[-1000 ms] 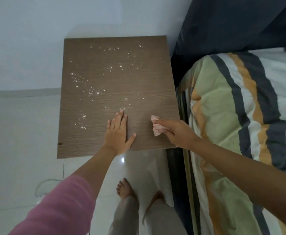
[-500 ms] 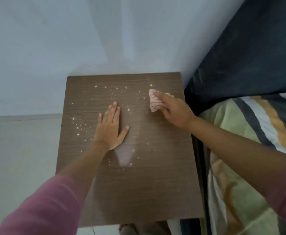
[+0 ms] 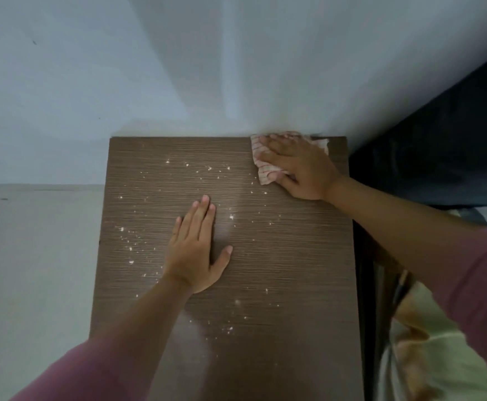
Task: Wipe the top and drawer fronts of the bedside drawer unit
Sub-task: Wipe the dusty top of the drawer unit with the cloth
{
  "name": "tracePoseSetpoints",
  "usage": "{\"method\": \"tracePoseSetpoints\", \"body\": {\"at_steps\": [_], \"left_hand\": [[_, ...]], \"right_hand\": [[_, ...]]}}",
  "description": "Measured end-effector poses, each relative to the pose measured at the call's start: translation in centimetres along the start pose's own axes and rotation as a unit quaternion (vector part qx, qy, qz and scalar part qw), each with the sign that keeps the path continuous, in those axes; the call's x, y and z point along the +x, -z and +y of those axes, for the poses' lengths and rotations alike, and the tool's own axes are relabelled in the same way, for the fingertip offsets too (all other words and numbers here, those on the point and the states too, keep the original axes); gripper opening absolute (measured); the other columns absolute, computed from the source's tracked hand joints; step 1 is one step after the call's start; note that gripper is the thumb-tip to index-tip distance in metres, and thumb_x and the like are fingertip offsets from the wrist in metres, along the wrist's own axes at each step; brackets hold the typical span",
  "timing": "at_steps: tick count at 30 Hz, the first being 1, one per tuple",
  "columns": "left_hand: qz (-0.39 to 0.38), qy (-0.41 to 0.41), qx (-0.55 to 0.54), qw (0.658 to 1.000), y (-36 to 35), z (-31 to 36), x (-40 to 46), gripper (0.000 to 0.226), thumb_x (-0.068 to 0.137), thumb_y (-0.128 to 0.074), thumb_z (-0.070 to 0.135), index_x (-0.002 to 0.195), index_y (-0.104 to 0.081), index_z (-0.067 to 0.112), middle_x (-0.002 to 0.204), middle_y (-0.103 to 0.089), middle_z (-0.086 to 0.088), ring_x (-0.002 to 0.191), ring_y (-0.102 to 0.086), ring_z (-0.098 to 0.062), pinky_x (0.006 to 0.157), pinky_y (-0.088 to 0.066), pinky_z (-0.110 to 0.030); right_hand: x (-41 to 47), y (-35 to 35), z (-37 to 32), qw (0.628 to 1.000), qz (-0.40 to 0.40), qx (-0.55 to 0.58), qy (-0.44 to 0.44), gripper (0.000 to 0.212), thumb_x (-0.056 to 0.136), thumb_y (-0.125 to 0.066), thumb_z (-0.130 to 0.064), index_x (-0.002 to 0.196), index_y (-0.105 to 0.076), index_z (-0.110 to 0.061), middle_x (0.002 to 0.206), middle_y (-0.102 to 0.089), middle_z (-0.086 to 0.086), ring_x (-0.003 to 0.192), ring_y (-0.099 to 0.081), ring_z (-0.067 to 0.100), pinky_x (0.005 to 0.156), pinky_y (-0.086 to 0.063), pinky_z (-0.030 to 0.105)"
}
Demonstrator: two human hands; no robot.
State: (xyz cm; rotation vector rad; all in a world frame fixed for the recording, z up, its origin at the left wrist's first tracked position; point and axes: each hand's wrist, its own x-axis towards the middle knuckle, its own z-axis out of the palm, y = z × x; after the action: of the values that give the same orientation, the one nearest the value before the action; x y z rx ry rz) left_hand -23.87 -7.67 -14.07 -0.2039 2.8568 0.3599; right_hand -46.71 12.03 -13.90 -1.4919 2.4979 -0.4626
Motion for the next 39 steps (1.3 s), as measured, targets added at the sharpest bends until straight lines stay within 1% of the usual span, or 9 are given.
{"method": "tracePoseSetpoints", "body": {"at_steps": [2,6,11,16,23,27,29,33,39], "left_hand": [[-0.007,0.003,-0.002,1.0,0.1,0.0,0.0,0.084,0.083,-0.033,0.06,0.148,-0.01,0.012,0.157,-0.003,-0.001,0.143,0.003,-0.014,0.113,-0.003,-0.039],[-0.014,0.005,0.001,1.0,0.3,0.1,0.0,0.084,0.083,-0.032,0.06,0.148,-0.009,0.012,0.157,-0.002,-0.001,0.143,0.003,-0.015,0.113,-0.004,-0.04],[-0.005,0.001,0.0,1.0,0.0,0.1,0.0,0.083,0.083,-0.034,0.059,0.147,-0.011,0.012,0.157,-0.005,-0.002,0.143,0.0,-0.015,0.113,-0.004,-0.04],[0.008,-0.003,0.0,1.0,-0.4,-0.1,0.0,0.082,0.084,-0.032,0.06,0.147,-0.011,0.012,0.157,-0.005,-0.002,0.144,-0.001,-0.016,0.115,-0.005,-0.041],[0.041,-0.022,-0.008,0.999,-0.7,-0.3,0.0,0.08,0.085,-0.033,0.059,0.146,-0.013,0.011,0.157,-0.008,-0.004,0.144,-0.005,-0.019,0.115,-0.005,-0.041],[0.035,-0.029,-0.002,0.999,-0.4,-0.2,0.1,0.078,0.088,-0.031,0.055,0.147,-0.01,0.009,0.157,-0.004,-0.007,0.144,-0.003,-0.021,0.115,-0.002,-0.043],[0.032,-0.041,-0.024,0.998,0.0,0.0,-0.4,0.077,0.09,-0.034,0.052,0.146,-0.009,0.005,0.157,-0.004,-0.01,0.144,-0.003,-0.023,0.115,-0.003,-0.044],[0.052,-0.057,-0.063,0.995,-0.1,0.6,-4.8,0.077,0.09,-0.039,0.05,0.146,-0.013,0.003,0.156,-0.009,-0.011,0.144,-0.007,-0.024,0.115,-0.005,-0.042],[0.031,-0.066,-0.097,0.993,-2.9,1.1,-15.3,0.075,0.087,-0.045,0.047,0.144,-0.023,0.004,0.155,-0.015,-0.009,0.144,-0.009,-0.021,0.113,-0.005,-0.043]], "right_hand": [[-0.1,-0.3,-0.1,1.0,0.008,0.002,-0.003,0.046,0.093,-0.047,-0.033,0.137,-0.045,-0.021,0.149,-0.035,0.008,0.139,-0.03,0.025,0.115,-0.019,0.045],[-0.5,-0.7,-0.5,0.999,0.019,0.021,-0.025,0.046,0.093,-0.045,-0.035,0.137,-0.045,-0.023,0.15,-0.032,0.006,0.141,-0.024,0.023,0.113,-0.014,0.05],[-2.0,-1.7,-2.2,0.999,0.022,0.02,-0.031,0.047,0.093,-0.039,-0.04,0.137,-0.044,-0.024,0.15,-0.033,0.006,0.141,-0.022,0.022,0.112,-0.006,0.046],[-4.8,-3.1,-5.2,0.999,0.023,0.023,-0.031,0.046,0.093,-0.044,-0.037,0.138,-0.043,-0.024,0.151,-0.031,0.005,0.142,-0.019,0.02,0.113,-0.007,0.046],[-9.7,-5.1,-10.3,0.998,0.021,0.023,-0.05,0.048,0.094,-0.038,-0.041,0.14,-0.038,-0.027,0.152,-0.02,-0.002,0.143,-0.014,0.018,0.114,-0.007,0.045],[-12.3,-6.3,-13.1,0.997,0.028,0.024,-0.068,0.049,0.093,-0.04,-0.041,0.14,-0.038,-0.027,0.153,-0.02,-0.002,0.143,-0.015,0.018,0.114,-0.006,0.044],[-13.5,-6.8,-14.4,0.996,0.03,0.021,-0.078,0.049,0.093,-0.041,-0.04,0.14,-0.038,-0.028,0.153,-0.019,-0.003,0.143,-0.015,0.018,0.114,-0.007,0.045],[-15.5,-7.8,-16.7,0.996,0.031,0.014,-0.085,0.048,0.094,-0.041,-0.04,0.14,-0.038,-0.028,0.153,-0.02,-0.003,0.144,-0.015,0.018,0.115,-0.007,0.045],[-17.9,-8.6,-19.4,0.995,0.027,0.014,-0.091,0.048,0.094,-0.037,-0.043,0.14,-0.039,-0.028,0.153,-0.019,-0.004,0.144,-0.013,0.016,0.114,-0.001,0.039]]}}
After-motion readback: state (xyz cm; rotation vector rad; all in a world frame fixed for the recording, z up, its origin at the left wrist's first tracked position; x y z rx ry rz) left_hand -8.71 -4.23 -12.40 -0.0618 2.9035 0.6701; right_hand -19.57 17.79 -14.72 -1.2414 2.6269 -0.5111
